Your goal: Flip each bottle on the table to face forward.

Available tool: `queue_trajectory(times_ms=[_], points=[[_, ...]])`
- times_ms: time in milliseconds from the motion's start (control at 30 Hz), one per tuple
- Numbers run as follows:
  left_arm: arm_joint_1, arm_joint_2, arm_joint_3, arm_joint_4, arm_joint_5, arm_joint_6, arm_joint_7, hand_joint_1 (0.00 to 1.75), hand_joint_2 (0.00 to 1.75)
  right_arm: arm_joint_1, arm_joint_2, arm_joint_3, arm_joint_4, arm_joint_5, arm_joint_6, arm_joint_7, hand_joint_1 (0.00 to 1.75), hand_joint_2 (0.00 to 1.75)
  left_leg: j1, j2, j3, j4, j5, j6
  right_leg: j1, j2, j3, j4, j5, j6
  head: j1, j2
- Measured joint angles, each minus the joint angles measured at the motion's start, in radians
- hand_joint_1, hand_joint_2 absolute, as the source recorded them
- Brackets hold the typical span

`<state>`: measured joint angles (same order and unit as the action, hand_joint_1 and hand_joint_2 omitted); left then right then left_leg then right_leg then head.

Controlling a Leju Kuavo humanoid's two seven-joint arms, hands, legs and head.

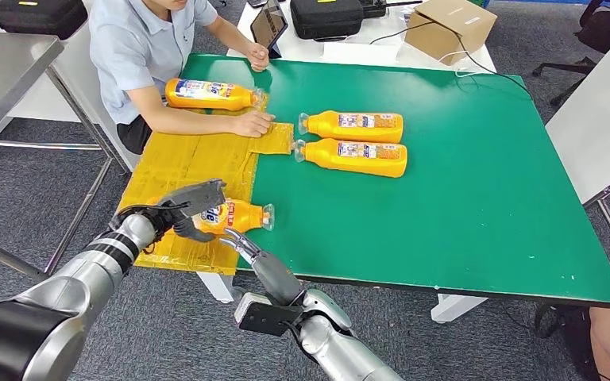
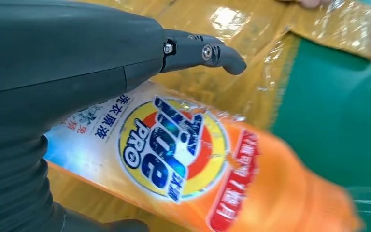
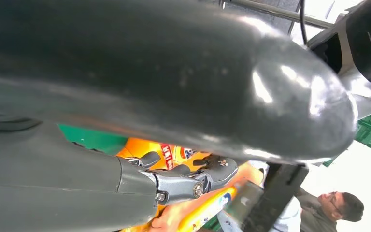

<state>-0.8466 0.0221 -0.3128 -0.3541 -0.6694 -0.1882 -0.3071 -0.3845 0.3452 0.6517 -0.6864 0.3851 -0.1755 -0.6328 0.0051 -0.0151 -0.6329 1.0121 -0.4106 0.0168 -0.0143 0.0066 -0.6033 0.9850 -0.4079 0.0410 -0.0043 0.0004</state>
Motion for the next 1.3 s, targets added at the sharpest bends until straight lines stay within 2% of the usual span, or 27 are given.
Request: queue_trajectory(times_ms=[300, 400, 533, 733, 1033, 1133, 1200, 1300], points=[[0.004, 0.01, 0.095, -0.035, 0.132, 0.017, -0.085, 0.0, 1.75, -0.005, 0.003, 0.001, 0.028, -0.012, -0.016, -0.008, 0.0, 0.0, 0.0, 0.0, 0.0, 0.0, 0.0, 0.0, 0.0, 0.0, 0.0, 0.0, 0.0, 0.0, 0.0, 0.0], [0.008, 0.014, 0.151, -0.082, 0.241, 0.016, -0.124, 0.0, 1.75, -0.005, 0.003, 0.001, 0.035, -0.015, -0.028, -0.013, 0.0, 0.0, 0.0, 0.0, 0.0, 0.0, 0.0, 0.0, 0.0, 0.0, 0.0, 0.0, 0.0, 0.0, 0.0, 0.0], [0.024, 0.025, 0.213, -0.188, 0.346, 0.014, -0.134, 0.0, 1.75, -0.005, 0.003, 0.001, 0.043, -0.02, -0.042, -0.021, 0.0, 0.0, 0.0, 0.001, 0.0, 0.0, 0.0, 0.0, 0.0, 0.0, 0.0, 0.0, 0.0, 0.0, 0.0, 0.0], [0.051, 0.043, 0.247, -0.305, 0.372, 0.023, -0.137, 0.0, 1.75, -0.005, 0.003, 0.0, 0.048, -0.027, -0.044, -0.025, 0.0, 0.0, 0.0, 0.0, 0.0, 0.0, 0.0, 0.0, 0.0, 0.0, 0.0, 0.0, 0.0, 0.0, 0.0, 0.0], [0.079, 0.049, 0.263, -0.374, 0.411, 0.048, -0.152, 0.0, 1.75, -0.005, 0.003, 0.0, 0.049, -0.028, -0.051, -0.035, 0.0, 0.0, 0.0, 0.001, 0.0, 0.0, 0.0, 0.0, 0.0, 0.0, 0.0, 0.0, 0.0, 0.0, 0.0, 0.0], [0.125, 0.043, 0.293, -0.456, 0.508, 0.126, -0.147, 0.0, 1.75, 0.004, -0.002, -0.007, 0.029, -0.019, -0.133, -0.045, 0.0, 0.0, 0.0, 0.001, 0.0, 0.0, 0.0, 0.0, 0.0, 0.0, -0.001, 0.0, 0.0, 0.0, 0.0, 0.0], [0.19, 0.026, 0.319, -0.555, 0.554, 0.257, -0.146, 0.0, 1.75, 0.021, -0.019, -0.021, -0.025, 0.032, -0.252, -0.024, 0.0, 0.0, 0.0, 0.002, 0.0, 0.0, 0.0, 0.0, 0.0, 0.001, -0.001, 0.0, 0.0, 0.0, 0.0, 0.0], [0.343, -0.018, 0.343, -0.751, 0.575, 0.473, -0.16, 0.0, 1.75, 0.055, -0.078, -0.055, -0.185, 0.253, -0.432, 0.111, 0.0, 0.0, -0.001, 0.002, 0.0, 0.0, -0.001, 0.0, -0.002, 0.001, -0.001, -0.001, 0.0, 0.0, 0.0, 0.0]])
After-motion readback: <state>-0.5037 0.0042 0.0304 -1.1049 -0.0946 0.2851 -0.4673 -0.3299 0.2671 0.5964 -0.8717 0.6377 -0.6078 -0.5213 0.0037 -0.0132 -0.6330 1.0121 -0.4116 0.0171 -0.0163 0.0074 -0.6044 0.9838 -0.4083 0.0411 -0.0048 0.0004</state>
